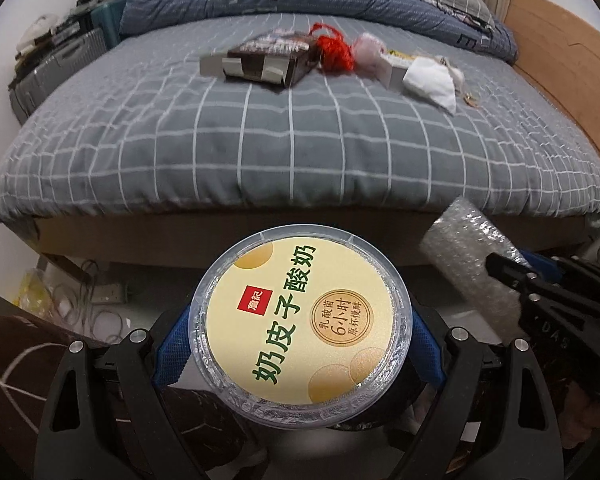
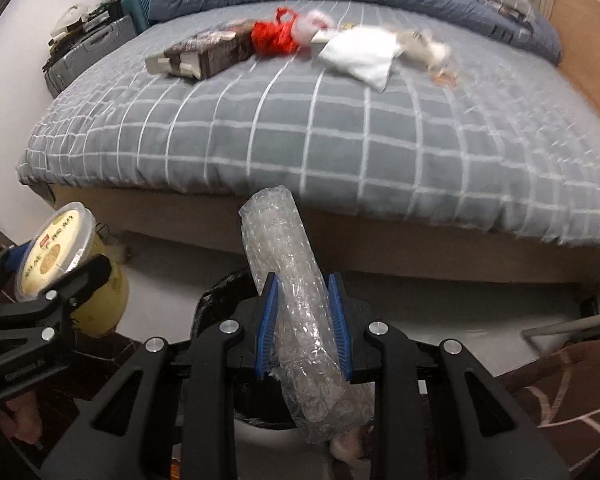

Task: Collect trash
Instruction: 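Carry the yogurt cup and bubble wrap off the bed toward the floor bin, then open the right tool over the bin while the left tool drops the yogurt cup in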

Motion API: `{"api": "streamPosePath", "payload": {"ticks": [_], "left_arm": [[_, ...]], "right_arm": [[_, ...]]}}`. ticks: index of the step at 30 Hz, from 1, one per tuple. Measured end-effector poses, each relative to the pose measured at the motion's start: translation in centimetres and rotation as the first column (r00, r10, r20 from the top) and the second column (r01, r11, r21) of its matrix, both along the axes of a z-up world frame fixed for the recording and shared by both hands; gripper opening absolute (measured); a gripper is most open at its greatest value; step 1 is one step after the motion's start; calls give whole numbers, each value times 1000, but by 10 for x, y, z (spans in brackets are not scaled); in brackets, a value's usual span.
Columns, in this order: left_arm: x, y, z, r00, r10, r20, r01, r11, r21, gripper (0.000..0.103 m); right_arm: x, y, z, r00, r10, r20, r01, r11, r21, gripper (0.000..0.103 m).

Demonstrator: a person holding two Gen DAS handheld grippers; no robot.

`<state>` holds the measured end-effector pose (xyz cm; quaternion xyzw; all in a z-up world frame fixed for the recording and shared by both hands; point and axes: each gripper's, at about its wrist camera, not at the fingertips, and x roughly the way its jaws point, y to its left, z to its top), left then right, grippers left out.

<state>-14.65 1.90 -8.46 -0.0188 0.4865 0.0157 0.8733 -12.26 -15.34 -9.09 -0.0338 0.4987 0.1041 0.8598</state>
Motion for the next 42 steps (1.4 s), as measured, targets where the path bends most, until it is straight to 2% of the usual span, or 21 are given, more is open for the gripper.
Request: {"api": "streamPosePath", "payload": {"ticks": [3,14,20,22,27,39,41,42], "left_arm": [[5,3,-10,1000,13,-20,-13,1000,7,87],[32,18,-42,995,68,-78,-67,998,15,87],[32,28,-57,992,85,-97,-83,996,30,87],[32,33,-63,989,96,-113,-95,995,12,87],[34,35,-78,984,102,-145,-97,994,39,87],[28,50,-97,975,134,-175,-126,990,55,87],[28,51,-98,974,142,-178,-135,990,48,87],[29,52,-99,973,144,-178,-138,989,46,87]], "right_arm": [[4,10,-9,1000,20,-9,-20,1000,-9,25],[26,24,-61,989,30,-144,-33,999,-24,25],[32,35,-88,976,45,-211,-49,999,-13,25],[34,40,-95,973,49,-226,-54,998,-16,25],[38,46,-112,963,53,-265,-58,998,-11,25],[39,67,-150,934,56,-354,-80,995,-53,25],[39,68,-152,935,52,-350,-81,994,-69,27],[39,67,-153,938,46,-344,-79,994,-81,32]]}}
